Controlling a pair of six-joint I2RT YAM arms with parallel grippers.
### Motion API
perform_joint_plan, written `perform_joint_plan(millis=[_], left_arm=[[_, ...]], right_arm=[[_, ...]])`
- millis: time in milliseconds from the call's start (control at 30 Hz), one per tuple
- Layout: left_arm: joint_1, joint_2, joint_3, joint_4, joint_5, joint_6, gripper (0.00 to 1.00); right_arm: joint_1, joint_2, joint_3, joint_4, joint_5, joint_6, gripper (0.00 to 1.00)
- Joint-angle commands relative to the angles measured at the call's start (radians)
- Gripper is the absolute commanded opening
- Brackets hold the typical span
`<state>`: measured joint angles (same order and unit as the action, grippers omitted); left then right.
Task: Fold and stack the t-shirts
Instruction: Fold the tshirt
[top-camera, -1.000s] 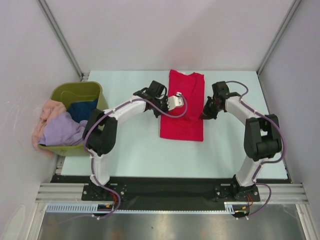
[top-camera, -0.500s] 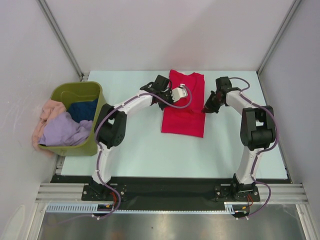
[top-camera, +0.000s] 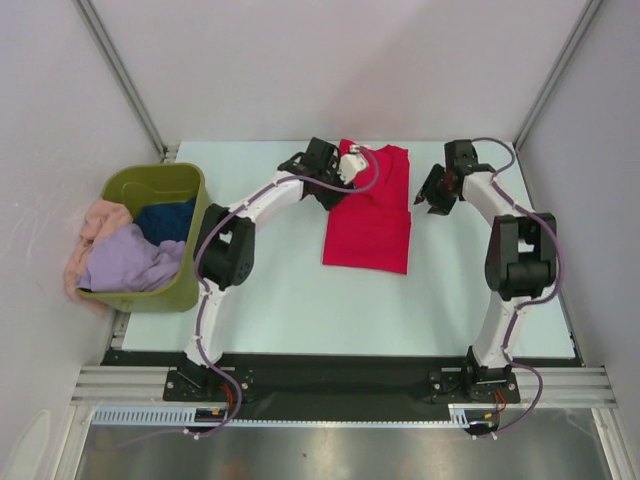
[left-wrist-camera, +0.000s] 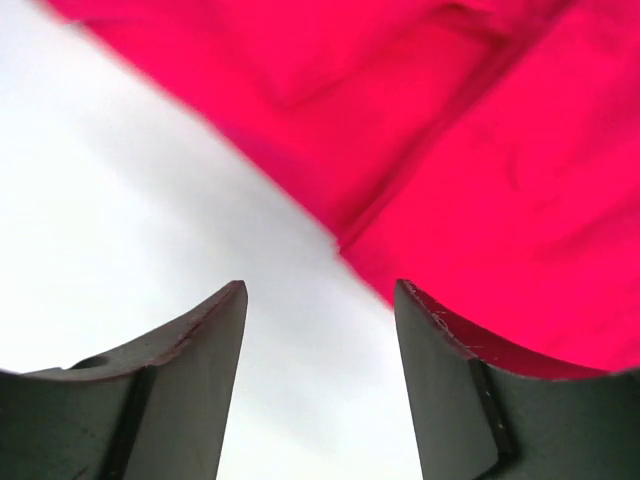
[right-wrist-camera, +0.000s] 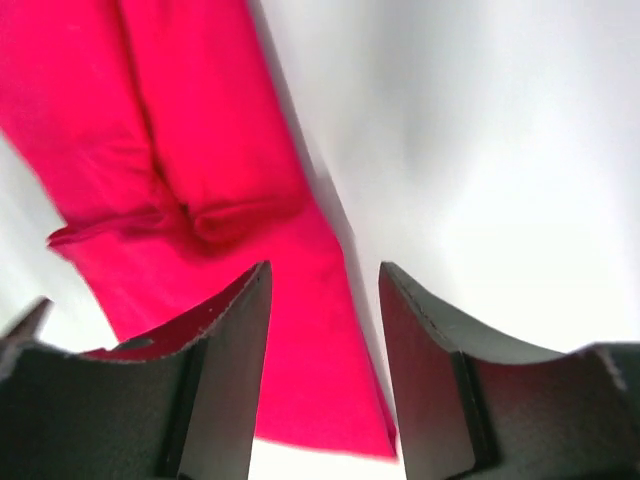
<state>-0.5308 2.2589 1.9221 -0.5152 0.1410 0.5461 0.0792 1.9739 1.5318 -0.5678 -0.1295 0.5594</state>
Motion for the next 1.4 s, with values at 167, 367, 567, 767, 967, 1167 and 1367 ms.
perform_joint_plan(millis=[167, 367, 567, 767, 967, 1167, 1367], left_arm=[[0.078, -0.231, -0.121, -0.049, 0.179, -0.158, 0.65], [0.043, -0.331, -0.322, -0.085, 0.31, -0.04, 0.58], [-0.044, -0.366, -0.446, -0.091, 0.316, 0.046, 0.57], [-0.133, -0.334, -0.526, -0.039, 0.149, 0.092, 0.52], [-0.173, -0.334, -0.526, -0.052, 0.065, 0.127, 0.52], [-0.189, -0.329, -0.572, -0.066, 0.034, 0.179, 0.51], [-0.198, -0.332, -0.627, 0.006, 0.019, 0.183, 0.49]], right_arm=[[0.14, -0.248, -0.2, 0.095, -0.011, -0.05, 0.36], [0.162, -0.032, -0.062, 0.097, -0.055, -0.03, 0.25], [0.146, 0.173, 0.131, 0.074, -0.05, -0.004, 0.23], [0.14, 0.175, 0.228, -0.033, -0.022, -0.016, 0.24], [0.14, -0.081, -0.03, -0.058, -0.004, -0.049, 0.37], [0.185, -0.282, -0.336, -0.026, -0.004, 0.003, 0.48], [0.2, -0.316, -0.467, 0.038, 0.002, 0.06, 0.5]])
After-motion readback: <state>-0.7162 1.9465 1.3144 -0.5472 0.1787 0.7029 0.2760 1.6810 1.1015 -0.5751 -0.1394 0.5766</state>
